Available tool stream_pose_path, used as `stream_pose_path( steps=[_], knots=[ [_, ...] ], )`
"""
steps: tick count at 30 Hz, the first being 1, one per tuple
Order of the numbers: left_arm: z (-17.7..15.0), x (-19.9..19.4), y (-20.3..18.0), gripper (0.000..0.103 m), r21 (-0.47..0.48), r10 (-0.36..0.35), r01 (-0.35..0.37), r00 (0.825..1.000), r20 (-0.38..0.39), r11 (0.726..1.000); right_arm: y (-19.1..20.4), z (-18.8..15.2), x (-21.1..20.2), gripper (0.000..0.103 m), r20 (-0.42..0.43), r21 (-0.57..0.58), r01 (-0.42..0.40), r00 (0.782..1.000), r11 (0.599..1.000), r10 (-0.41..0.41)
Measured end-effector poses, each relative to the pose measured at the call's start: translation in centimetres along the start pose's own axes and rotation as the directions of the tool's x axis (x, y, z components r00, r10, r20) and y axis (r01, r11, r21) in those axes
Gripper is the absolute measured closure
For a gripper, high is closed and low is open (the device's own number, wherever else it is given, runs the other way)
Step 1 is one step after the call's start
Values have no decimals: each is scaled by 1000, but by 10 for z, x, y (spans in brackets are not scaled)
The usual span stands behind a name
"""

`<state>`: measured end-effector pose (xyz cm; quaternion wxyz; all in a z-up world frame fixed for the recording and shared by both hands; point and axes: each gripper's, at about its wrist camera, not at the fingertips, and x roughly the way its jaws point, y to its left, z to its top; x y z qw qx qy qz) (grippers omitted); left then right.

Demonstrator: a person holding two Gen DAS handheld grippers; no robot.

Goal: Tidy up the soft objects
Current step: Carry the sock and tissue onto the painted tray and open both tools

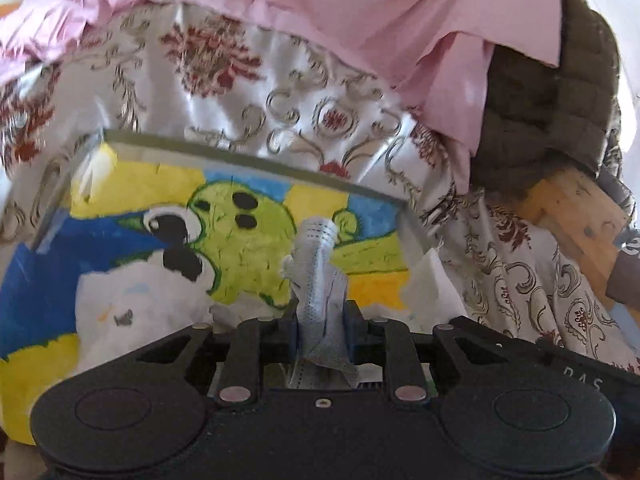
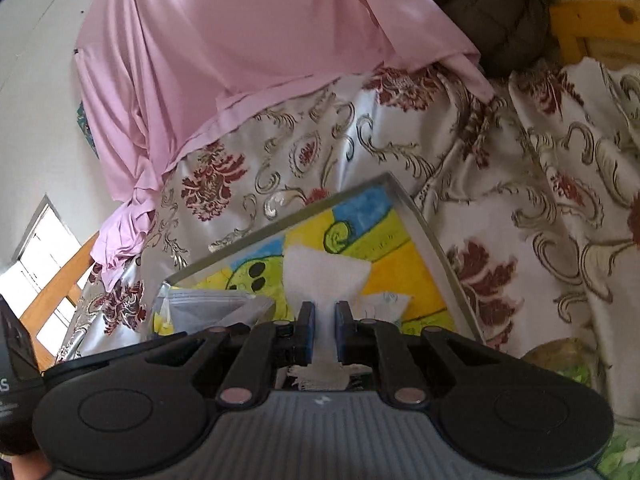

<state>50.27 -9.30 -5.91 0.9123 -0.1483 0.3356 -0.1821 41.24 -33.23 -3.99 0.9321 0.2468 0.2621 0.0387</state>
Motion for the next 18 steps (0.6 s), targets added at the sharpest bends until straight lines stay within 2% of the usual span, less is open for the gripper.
stream_pose_path(
  steps=[4,5,7,10,13,15,18],
  knots=[
    [-1,0,4,72,-26,41,-41,999,-7,999,3,-3,5,82,-25,-13,21,999,1000,-21],
    [-1,-1,4,65,-28,52,-52,999,-7,998,4,-4,6,77,-32,-15,24,999,1000,-24],
    [-1,-4,5,60,-35,67,-67,998,-5,997,5,-6,7,76,-45,-22,30,998,999,-31],
    [-2,-9,8,46,-57,77,-77,997,-7,995,6,-8,8,74,-64,-31,40,997,999,-42],
    [-4,-17,7,43,-53,93,-93,996,-3,994,5,-9,6,73,-71,-22,42,997,999,-43],
    [-5,-26,6,39,-46,105,-105,994,10,993,5,-9,0,67,-70,-19,47,996,999,-49],
    [-5,-47,1,32,-36,119,-117,991,56,992,12,-6,-14,54,-43,-43,47,998,998,-48]
  ],
)
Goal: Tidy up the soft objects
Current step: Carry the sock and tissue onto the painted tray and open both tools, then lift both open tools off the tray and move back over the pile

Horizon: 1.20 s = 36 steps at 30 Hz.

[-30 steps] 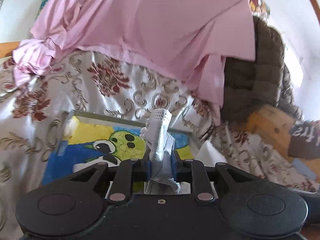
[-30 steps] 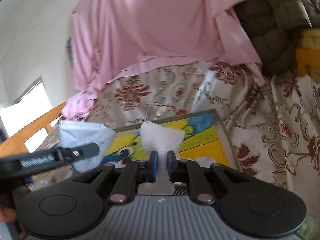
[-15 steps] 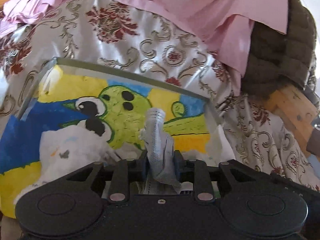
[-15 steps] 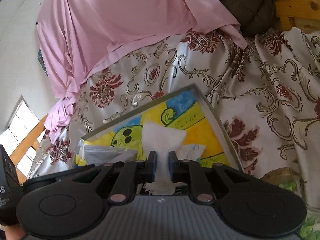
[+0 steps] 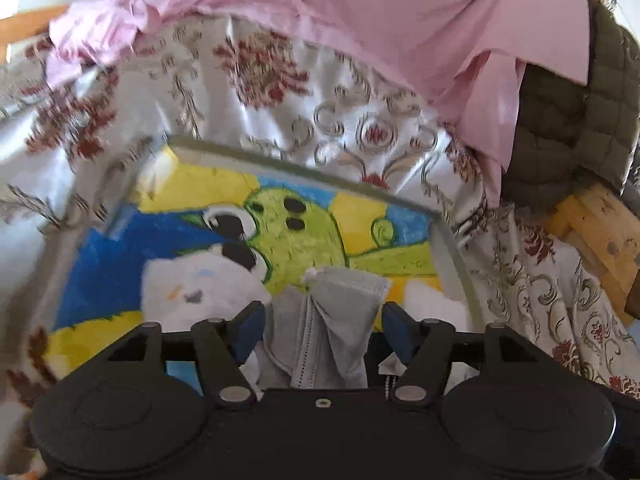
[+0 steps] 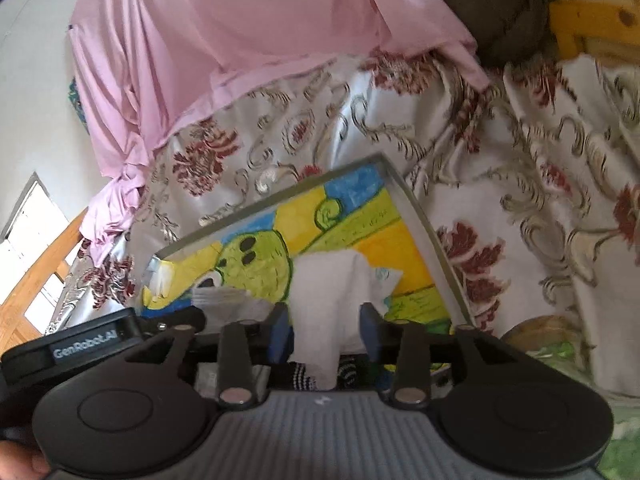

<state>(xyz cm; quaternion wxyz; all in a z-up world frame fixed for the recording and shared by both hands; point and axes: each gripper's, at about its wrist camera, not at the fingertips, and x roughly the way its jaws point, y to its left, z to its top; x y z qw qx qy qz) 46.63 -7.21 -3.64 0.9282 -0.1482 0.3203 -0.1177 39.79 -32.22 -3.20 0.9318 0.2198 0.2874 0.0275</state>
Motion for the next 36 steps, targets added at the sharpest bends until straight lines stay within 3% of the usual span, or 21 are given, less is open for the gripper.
stream_pose_path(
  steps=[2,7,11,20,27,36],
  knots=[
    [2,-16,-2,26,6,4,-4,999,33,1000,5,2,-13,48,21,-15,-6,1000,1000,6],
    [8,-58,-7,22,29,1,-3,997,81,1000,19,8,-53,38,97,-59,-6,995,998,12],
    [9,-89,-15,11,61,3,-11,992,129,998,29,12,-83,28,148,-97,-10,989,995,24],
    [-6,-150,-33,3,97,9,-28,981,194,995,38,2,-144,10,235,-133,15,972,991,16],
    [-31,-193,-44,2,116,-7,-19,975,222,993,38,-18,-188,2,285,-130,37,959,991,2],
    [-76,-245,-57,1,167,-47,-1,958,284,986,46,-55,-238,0,327,-181,48,945,982,14]
  ],
)
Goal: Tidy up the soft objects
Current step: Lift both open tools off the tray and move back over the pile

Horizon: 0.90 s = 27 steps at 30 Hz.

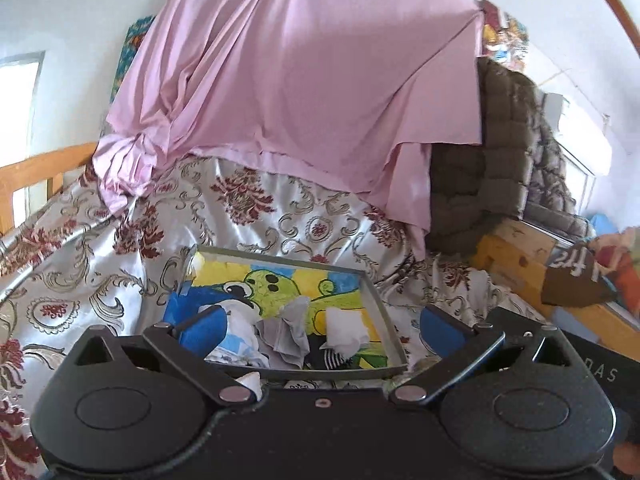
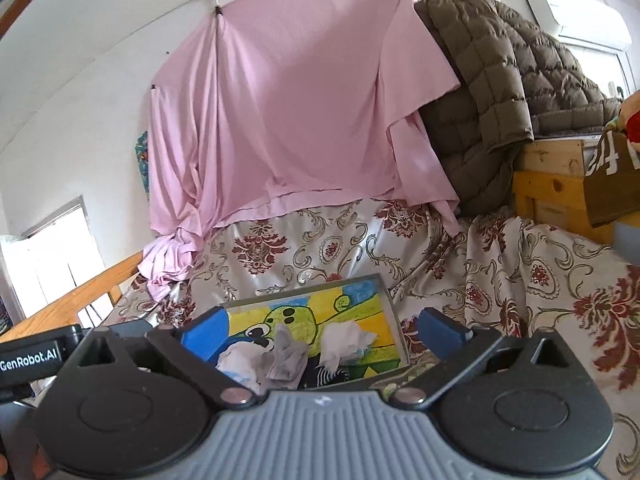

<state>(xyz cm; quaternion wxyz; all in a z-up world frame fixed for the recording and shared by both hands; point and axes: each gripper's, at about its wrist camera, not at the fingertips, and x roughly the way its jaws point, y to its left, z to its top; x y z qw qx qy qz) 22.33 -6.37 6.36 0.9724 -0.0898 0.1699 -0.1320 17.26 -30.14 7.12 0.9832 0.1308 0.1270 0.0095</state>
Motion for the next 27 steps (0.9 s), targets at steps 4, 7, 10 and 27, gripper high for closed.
stream_pose_path(
  steps=[4,7,10,27],
  knots=[
    [-13,-23,-5,1,26,-4,4,999,35,1000,6,-10,-19,0,5,-32,-4,1000,999,5],
    [-23,-37,-2,1,17,-4,3,999,37,1000,9,-17,-32,0,7,-45,-3,1000,999,3],
    [-32,-50,6,1,3,10,-11,999,35,1000,13,-22,-44,0,9,-58,2,1000,998,-1],
    [-86,-104,59,1,-10,216,-217,974,-61,976,44,-65,-69,0,-140,-140,27,989,990,-47]
  ],
)
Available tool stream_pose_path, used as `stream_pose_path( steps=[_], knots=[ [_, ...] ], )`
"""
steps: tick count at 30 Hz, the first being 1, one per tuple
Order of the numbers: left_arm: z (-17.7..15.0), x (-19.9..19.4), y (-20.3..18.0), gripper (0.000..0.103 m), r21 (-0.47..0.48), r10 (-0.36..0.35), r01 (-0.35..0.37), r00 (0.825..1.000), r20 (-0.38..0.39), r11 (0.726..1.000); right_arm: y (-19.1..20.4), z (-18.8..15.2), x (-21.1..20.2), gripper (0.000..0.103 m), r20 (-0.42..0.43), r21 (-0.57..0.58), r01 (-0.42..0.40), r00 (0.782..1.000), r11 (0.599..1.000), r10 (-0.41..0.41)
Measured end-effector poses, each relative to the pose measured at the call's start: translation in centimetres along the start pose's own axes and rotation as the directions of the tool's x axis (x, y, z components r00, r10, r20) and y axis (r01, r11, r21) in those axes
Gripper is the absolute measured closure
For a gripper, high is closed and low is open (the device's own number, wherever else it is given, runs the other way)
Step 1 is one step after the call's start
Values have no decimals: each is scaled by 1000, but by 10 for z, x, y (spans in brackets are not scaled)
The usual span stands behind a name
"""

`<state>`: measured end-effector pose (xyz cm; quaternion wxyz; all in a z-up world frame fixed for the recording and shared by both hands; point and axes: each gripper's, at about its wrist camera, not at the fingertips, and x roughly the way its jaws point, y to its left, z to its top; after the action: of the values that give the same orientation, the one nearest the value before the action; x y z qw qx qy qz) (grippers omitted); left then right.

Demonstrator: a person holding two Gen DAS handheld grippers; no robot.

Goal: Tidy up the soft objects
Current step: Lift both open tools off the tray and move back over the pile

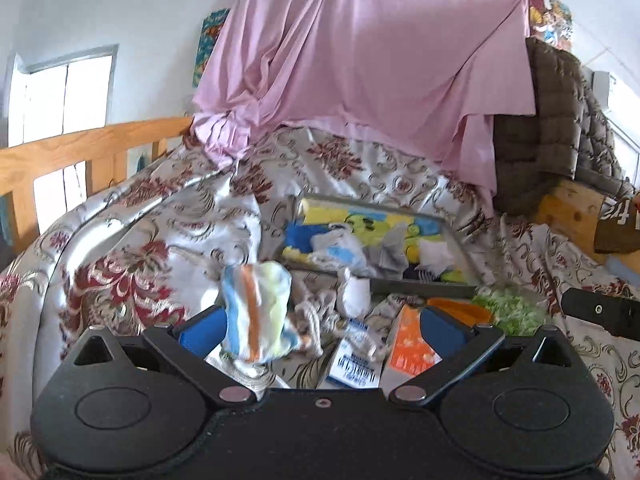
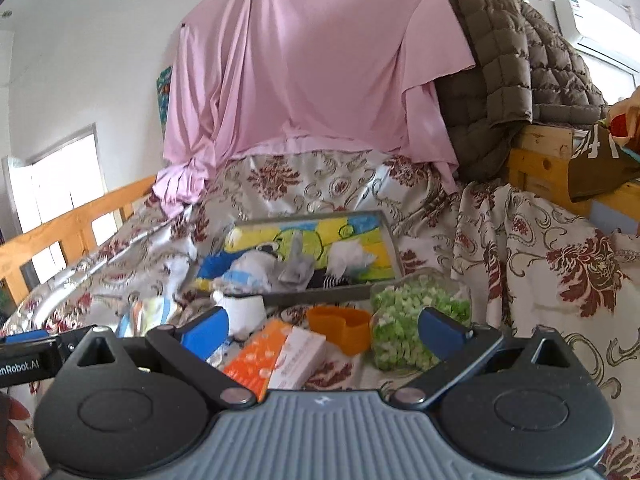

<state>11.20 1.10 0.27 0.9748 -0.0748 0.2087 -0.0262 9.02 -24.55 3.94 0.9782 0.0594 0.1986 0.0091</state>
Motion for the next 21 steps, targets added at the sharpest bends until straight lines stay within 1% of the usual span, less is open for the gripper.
stream_pose_path(
  steps=[2,5,10,14,17,21],
  knots=[
    [-2,0,2,1,-6,13,-13,1000,-14,1000,2,-2,1,0,-14,-8,-3,1000,1000,3],
    [-3,3,0,1,12,43,-43,998,-40,999,6,-3,3,0,-39,-21,-13,999,1000,12],
    [-7,14,2,1,22,100,-98,989,-110,995,13,-7,11,0,-93,-53,-38,995,998,33],
    [-9,22,5,1,8,95,-95,982,-163,995,19,-12,23,0,-161,-85,-43,987,995,29],
    [-12,28,5,1,11,87,-86,977,-194,996,22,-17,35,0,-231,-90,-45,973,995,23],
    [-15,37,4,1,13,84,-83,969,-232,996,22,-23,47,0,-292,-85,-41,956,996,14]
  ],
)
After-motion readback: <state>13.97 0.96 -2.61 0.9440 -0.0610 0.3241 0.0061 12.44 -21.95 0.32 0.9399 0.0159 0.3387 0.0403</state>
